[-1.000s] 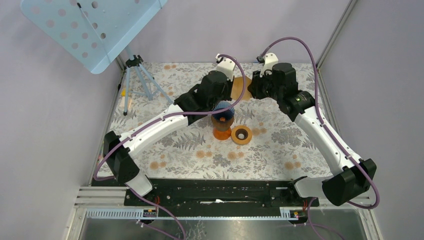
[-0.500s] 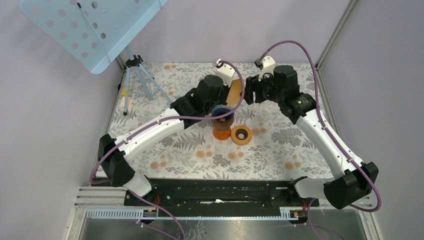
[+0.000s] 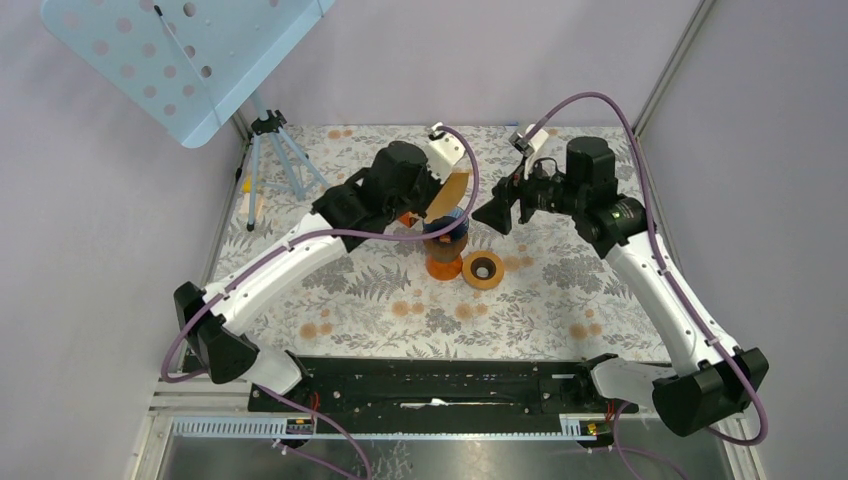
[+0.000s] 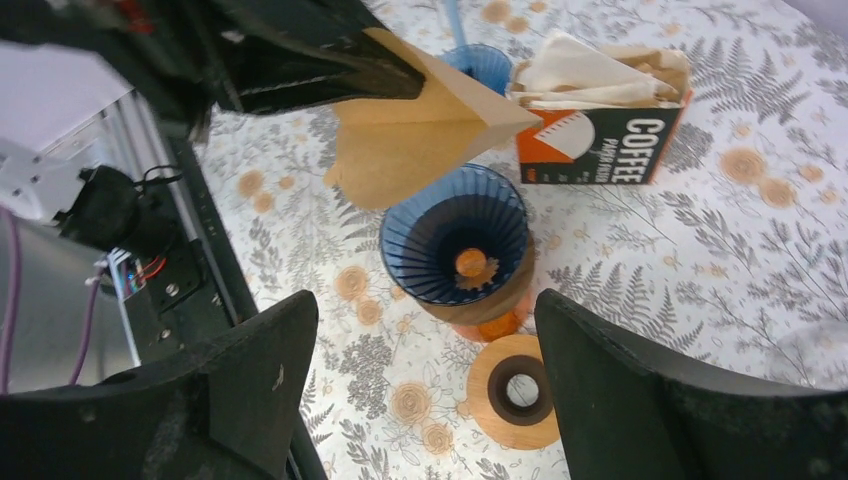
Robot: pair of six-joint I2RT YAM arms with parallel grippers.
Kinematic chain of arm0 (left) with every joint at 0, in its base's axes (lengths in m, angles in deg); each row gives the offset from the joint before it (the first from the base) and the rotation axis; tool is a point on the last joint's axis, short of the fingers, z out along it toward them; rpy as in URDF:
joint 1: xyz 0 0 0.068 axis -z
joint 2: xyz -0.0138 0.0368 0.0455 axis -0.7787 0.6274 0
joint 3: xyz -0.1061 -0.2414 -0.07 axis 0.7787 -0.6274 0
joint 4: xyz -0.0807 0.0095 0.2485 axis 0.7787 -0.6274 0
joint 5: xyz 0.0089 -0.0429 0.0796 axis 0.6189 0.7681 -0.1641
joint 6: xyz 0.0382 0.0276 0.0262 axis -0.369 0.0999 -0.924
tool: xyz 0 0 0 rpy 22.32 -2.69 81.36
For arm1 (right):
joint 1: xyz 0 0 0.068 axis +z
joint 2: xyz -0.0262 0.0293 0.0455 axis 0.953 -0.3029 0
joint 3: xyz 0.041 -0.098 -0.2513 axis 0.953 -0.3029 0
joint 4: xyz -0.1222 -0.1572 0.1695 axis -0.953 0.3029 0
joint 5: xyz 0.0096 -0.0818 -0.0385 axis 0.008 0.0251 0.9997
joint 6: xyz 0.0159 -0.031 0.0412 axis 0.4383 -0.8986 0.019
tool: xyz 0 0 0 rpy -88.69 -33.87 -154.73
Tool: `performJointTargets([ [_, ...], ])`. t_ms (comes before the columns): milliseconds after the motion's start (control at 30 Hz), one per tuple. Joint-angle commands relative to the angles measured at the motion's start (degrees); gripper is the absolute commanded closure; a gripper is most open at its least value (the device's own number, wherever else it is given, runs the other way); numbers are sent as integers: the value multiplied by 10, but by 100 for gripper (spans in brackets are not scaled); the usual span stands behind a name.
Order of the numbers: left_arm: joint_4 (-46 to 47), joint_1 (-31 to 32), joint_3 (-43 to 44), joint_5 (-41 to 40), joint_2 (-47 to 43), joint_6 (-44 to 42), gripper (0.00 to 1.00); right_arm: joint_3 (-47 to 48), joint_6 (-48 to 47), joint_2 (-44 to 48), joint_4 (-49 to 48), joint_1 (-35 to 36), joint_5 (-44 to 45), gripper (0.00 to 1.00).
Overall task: Place the coffee filter in the dripper
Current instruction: Place the coffee filter in the coffee dripper.
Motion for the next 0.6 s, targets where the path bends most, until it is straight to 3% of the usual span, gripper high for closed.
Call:
performJointTargets([
  [0, -124, -23, 64, 115, -18, -79, 100, -11, -46, 32, 12, -13, -96, 13],
  [333, -336, -52, 222, 276, 66, -200, 100, -60, -94, 64, 40, -36, -149, 14],
  [567, -406, -58, 310, 305, 160, -242, 100, -83, -119, 83, 63, -42, -152, 14],
])
